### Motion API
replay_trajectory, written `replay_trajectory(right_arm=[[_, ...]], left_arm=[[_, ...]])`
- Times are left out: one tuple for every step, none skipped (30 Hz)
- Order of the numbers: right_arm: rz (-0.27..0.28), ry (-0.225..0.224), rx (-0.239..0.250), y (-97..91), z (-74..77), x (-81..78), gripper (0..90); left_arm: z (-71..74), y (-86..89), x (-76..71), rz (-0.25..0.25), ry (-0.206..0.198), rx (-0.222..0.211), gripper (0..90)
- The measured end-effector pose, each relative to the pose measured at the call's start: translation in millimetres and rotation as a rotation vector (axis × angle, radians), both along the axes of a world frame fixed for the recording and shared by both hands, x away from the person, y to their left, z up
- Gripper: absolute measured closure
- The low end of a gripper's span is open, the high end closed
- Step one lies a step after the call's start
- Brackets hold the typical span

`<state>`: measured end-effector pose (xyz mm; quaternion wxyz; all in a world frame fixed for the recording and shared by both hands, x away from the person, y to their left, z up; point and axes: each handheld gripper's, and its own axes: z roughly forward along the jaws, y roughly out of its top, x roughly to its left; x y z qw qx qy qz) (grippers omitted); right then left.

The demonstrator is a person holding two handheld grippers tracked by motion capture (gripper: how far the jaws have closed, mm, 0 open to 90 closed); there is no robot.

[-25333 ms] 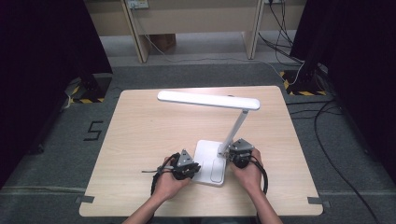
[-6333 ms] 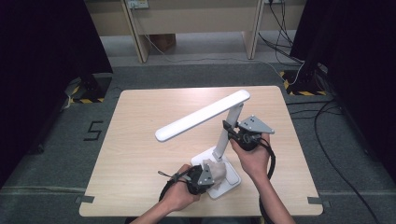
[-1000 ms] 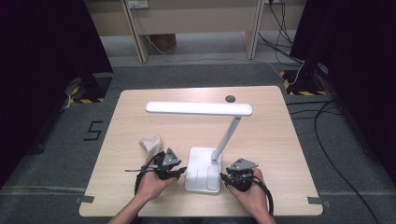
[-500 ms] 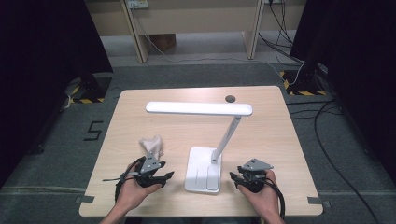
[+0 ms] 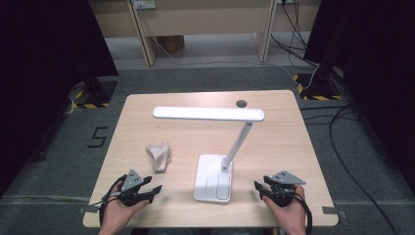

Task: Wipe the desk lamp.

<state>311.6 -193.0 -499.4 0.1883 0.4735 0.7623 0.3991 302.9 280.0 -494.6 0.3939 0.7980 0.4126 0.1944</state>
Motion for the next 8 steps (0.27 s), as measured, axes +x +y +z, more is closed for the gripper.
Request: replay_trajectory(right_arm=[[-0.007,-0.003,0.008,-0.8,0.3,-0.7,54.1],[-0.016,-0.006,0.018,-1.4,0.5,-1.4,53.8],[-0.024,-0.009,0.026,-1.6,0.6,-2.0,53.7],[-0.024,-0.020,0.023,-2.4,0.1,-1.8,53.4],[-0.029,-0.025,0.026,-2.4,-0.4,-2.2,53.2],[-0.031,-0.029,0.026,-2.3,-0.9,-2.6,52.9],[-0.032,-0.039,0.026,-1.9,-2.0,-2.8,52.7],[-0.033,-0.041,0.027,-1.3,-2.5,-3.1,52.3]], left_arm=[[-2.4,2.8,-0.6,0.009,0.003,-0.001,44.7],[-4.1,4.8,-1.0,0.020,0.001,-0.002,44.6],[-5.4,6.5,-1.3,0.028,0.000,-0.004,44.5],[-6.4,7.8,-1.5,0.036,-0.003,-0.008,44.4],[-7.0,8.4,-2.0,0.042,-0.010,-0.008,44.4],[-7.4,7.7,-2.8,0.042,-0.021,-0.011,44.4],[-7.5,7.2,-3.2,0.038,-0.026,-0.013,44.2],[-7.9,6.4,-3.6,0.036,-0.033,-0.020,44.1]])
